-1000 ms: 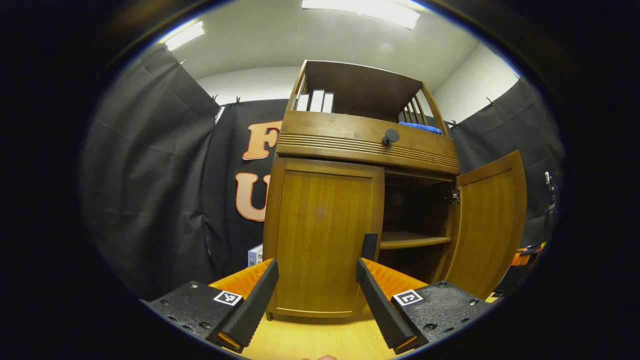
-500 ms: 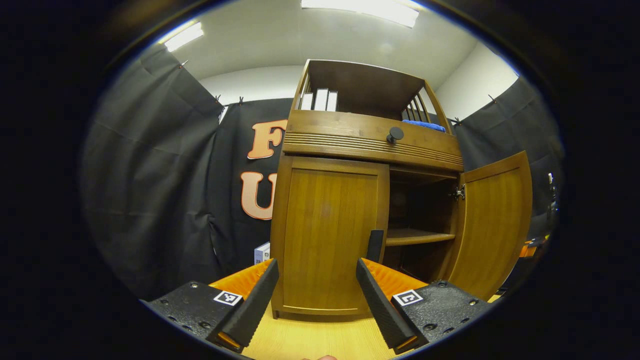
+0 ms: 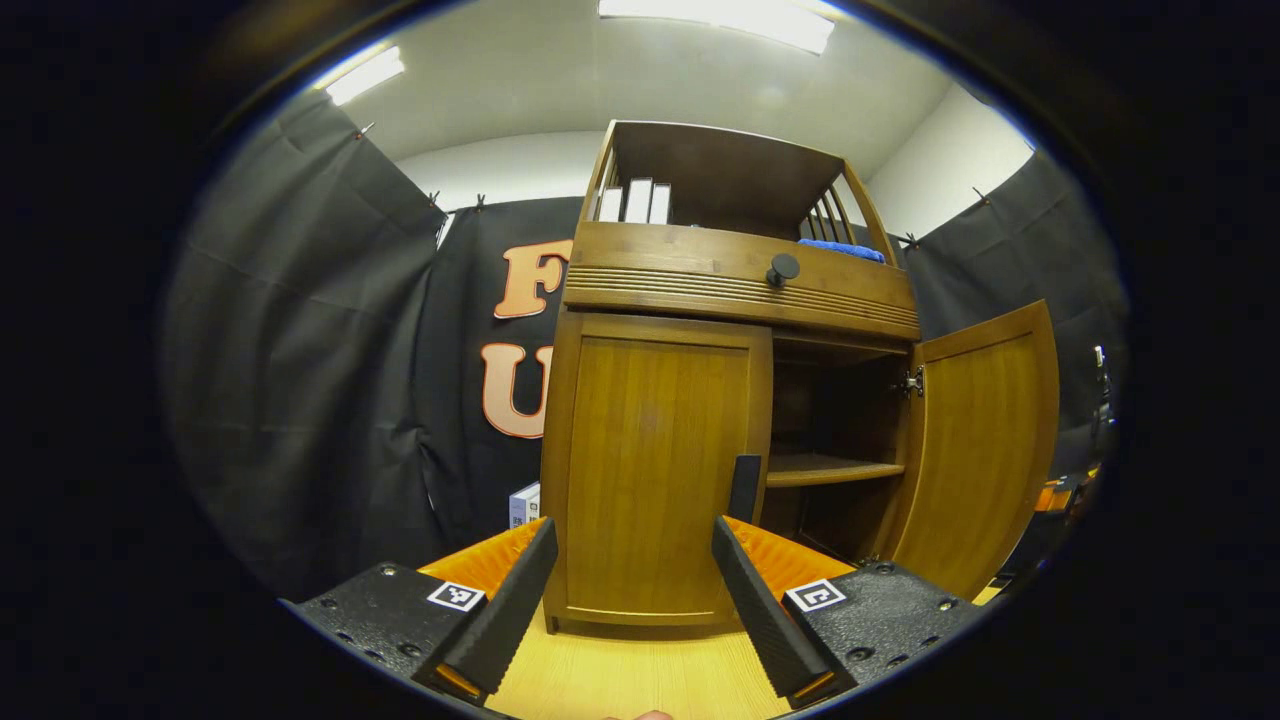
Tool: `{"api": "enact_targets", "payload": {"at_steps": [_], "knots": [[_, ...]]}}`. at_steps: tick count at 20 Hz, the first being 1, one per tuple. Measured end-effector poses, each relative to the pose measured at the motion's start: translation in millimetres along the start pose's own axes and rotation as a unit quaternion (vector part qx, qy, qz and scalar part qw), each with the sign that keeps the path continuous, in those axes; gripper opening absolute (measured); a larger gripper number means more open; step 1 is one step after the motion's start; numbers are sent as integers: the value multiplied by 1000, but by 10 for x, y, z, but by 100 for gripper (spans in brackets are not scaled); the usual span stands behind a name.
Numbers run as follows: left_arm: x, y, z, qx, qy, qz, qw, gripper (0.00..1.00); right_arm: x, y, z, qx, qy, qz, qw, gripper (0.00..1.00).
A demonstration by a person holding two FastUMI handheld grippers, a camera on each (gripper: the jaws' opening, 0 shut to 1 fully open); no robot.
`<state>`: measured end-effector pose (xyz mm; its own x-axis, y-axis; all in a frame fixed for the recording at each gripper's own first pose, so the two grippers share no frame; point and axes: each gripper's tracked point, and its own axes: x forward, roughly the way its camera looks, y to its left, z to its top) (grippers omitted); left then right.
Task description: Open the right door of the double-door shoe cabinet with the right hand, and open the left door with the left hand.
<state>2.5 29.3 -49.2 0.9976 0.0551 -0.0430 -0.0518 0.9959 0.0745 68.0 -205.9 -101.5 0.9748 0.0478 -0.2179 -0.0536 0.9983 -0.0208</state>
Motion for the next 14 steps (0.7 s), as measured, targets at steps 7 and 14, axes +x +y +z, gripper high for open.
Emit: {"api": "enact_targets", "payload": {"at_steps": [7, 14], "knots": [[34, -64, -22, -2, 1, -13, 1000, 94, -450, -347, 83, 14, -26, -87, 996, 38], [149, -254, -59, -16, 9, -43, 999, 94, -1001, -266, 364, -1, -51, -122, 991, 34]]}}
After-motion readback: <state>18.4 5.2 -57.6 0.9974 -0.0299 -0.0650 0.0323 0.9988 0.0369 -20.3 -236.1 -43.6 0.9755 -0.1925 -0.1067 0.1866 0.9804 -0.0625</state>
